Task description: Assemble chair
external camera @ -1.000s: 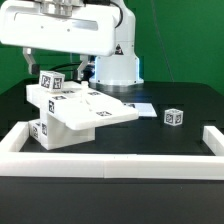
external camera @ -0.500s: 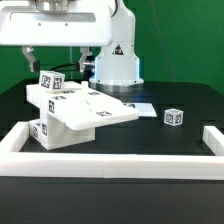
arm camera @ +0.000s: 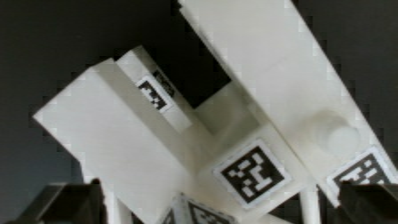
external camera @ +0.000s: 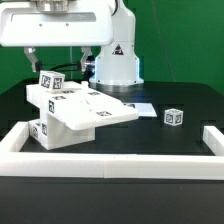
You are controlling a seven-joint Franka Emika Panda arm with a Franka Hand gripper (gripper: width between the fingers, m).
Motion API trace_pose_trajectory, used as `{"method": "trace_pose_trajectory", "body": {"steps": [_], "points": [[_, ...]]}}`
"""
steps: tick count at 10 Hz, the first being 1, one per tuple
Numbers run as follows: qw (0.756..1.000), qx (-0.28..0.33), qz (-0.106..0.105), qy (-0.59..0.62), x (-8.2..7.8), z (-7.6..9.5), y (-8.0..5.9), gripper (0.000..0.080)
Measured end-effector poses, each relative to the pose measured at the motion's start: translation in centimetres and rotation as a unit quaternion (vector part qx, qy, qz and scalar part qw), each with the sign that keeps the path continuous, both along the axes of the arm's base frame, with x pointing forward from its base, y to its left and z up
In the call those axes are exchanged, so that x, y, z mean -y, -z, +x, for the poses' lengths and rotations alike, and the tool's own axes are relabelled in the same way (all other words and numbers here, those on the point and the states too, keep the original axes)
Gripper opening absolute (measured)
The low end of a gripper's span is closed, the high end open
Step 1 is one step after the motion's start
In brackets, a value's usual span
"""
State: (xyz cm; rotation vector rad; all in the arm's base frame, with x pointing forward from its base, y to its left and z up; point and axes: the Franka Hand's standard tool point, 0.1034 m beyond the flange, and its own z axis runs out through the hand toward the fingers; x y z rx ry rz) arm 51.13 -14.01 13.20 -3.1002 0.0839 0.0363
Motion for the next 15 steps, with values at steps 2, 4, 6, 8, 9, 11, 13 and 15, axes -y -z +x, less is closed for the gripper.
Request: {"method": "trace_pose_trajectory", "body": {"steps": [2,4,6,8,9,11,13,15], "points": [[1.0,0.0,-0.001,-0.02,0.4,0.3,-0.1,0.0649],[1.0,-0.007,0.002,-0.026,0.6,1.1,-0.4,0.0649],[1.0,-0.009,0.003,-0.023,0.6,1.0,-0.3,0.0649],[1.0,-0.009,0.003,-0.023,0.6,1.0,-0.3,0.0649],[0.999,-0.009,0.003,-0.031,0.6,1.0,-0.3,0.0649],[0.998,-0.007,0.004,-0.059,0.7,1.0,-0.4,0.0649],[0.986,-0.005,0.002,-0.165,1.0,1.1,-0.5,0.0649],[0.972,-0.004,0.002,-0.237,1.3,1.0,-0.5,0.0649]]}}
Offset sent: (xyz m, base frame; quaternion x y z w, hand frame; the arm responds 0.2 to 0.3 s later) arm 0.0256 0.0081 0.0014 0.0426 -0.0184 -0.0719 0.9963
